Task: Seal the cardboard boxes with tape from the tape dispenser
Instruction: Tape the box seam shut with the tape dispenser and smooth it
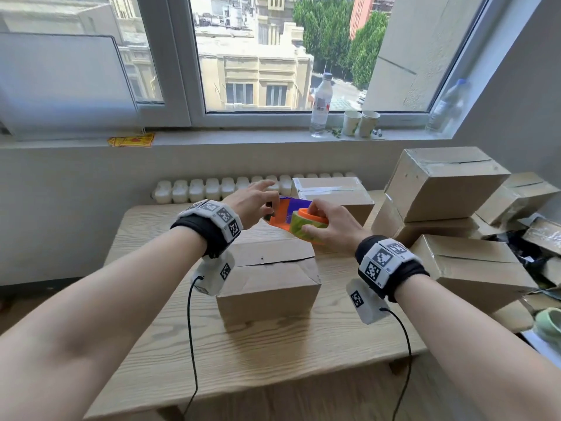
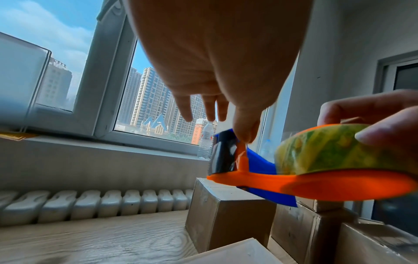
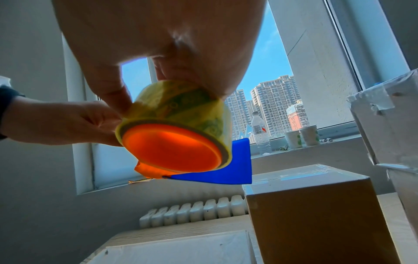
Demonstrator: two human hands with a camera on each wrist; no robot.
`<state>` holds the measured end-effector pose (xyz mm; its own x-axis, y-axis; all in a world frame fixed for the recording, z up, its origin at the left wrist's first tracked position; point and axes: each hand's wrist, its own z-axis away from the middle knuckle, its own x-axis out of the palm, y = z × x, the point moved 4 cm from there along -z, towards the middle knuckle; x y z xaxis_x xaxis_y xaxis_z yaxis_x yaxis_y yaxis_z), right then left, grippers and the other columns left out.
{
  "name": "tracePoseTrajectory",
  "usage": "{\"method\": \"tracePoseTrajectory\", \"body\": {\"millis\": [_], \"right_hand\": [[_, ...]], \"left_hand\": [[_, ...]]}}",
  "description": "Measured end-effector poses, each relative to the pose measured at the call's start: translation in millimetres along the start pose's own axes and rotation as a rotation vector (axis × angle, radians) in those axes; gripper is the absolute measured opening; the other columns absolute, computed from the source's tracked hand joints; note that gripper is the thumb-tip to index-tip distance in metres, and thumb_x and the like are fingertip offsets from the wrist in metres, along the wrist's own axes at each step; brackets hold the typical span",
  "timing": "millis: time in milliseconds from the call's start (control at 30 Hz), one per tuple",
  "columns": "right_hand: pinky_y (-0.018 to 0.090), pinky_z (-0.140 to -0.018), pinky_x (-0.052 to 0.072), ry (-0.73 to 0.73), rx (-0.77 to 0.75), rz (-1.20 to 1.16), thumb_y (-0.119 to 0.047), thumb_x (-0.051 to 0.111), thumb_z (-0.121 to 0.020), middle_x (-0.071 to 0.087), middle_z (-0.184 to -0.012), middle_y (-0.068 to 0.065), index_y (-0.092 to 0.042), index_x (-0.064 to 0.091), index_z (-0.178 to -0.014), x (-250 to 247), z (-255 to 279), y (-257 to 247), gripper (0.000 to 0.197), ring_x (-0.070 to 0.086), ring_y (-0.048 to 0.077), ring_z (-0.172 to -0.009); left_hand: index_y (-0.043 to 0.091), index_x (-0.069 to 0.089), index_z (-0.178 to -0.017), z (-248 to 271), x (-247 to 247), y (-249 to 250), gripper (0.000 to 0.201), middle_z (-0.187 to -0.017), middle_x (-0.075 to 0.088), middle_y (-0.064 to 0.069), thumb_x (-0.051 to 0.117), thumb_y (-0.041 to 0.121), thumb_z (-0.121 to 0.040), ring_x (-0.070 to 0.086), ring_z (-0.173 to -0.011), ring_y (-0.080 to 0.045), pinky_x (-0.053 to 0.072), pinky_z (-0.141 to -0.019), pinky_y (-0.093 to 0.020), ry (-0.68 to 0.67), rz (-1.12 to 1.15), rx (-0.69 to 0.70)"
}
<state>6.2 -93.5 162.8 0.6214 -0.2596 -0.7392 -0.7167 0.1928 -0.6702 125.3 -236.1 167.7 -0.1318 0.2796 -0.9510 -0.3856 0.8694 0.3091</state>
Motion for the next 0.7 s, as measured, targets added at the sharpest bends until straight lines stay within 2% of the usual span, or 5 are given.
{"method": "tracePoseTrajectory", "body": {"millis": [200,367,500,600,700], "right_hand": [[0.036,-0.08,0.052,0.002,0.083,0.085,-0.029,0.065,-0.084,0.06,-0.098,0.005,-0.015,0.055,-0.099,1.9,-11.5,13.5,0.023,0.059,0.022,-0.089],[0.029,-0.076,0.048,-0.007,0.109,0.088,-0.033,0.068,-0.083,0.06,-0.094,0.004,-0.014,0.058,-0.096,4.2,-18.2,14.0,0.025,0.058,0.019,-0.086],[0.023,-0.066,0.042,-0.023,0.094,0.062,-0.032,0.07,-0.082,0.058,-0.087,0.0,-0.015,0.058,-0.092,1.5,-19.9,14.0,0.023,0.055,0.014,-0.079],[0.026,-0.066,0.042,-0.025,0.088,0.001,-0.03,0.065,-0.079,0.06,-0.081,0.004,-0.013,0.062,-0.086,-4.2,-20.2,13.8,0.019,0.055,0.017,-0.077],[0.026,-0.064,0.04,-0.053,0.071,-0.052,-0.035,0.054,-0.068,0.058,-0.075,0.002,-0.011,0.064,-0.084,-5.6,-20.1,11.4,0.03,0.052,0.016,-0.072]], "left_hand": [[0.01,0.062,-0.104,2.1,-1.8,2.8,0.017,-0.126,0.046,-0.007,0.053,0.021,-0.094,0.04,-0.115,-0.023,0.033,-0.095,-0.029,-0.026,-0.015,-0.031],[0.021,0.06,-0.099,11.3,-3.3,-7.1,0.019,-0.086,0.06,0.001,0.054,0.005,-0.09,0.059,-0.08,-0.018,0.046,-0.071,-0.028,-0.084,0.175,-0.138],[0.028,0.053,-0.109,24.6,-6.4,-17.3,0.042,-0.08,0.066,0.001,0.062,-0.003,-0.082,0.065,-0.072,-0.013,0.052,-0.072,-0.029,-0.042,0.396,-0.209],[0.017,0.044,-0.117,31.0,-6.3,-25.7,0.054,-0.082,0.07,-0.005,0.07,-0.004,-0.075,0.066,-0.074,-0.018,0.053,-0.074,-0.031,-0.001,0.559,-0.284],[0.01,0.047,-0.109,36.4,-5.1,-33.2,0.049,-0.082,0.071,-0.014,0.075,-0.003,-0.072,0.068,-0.074,-0.022,0.057,-0.072,-0.031,0.047,0.681,-0.368]]}}
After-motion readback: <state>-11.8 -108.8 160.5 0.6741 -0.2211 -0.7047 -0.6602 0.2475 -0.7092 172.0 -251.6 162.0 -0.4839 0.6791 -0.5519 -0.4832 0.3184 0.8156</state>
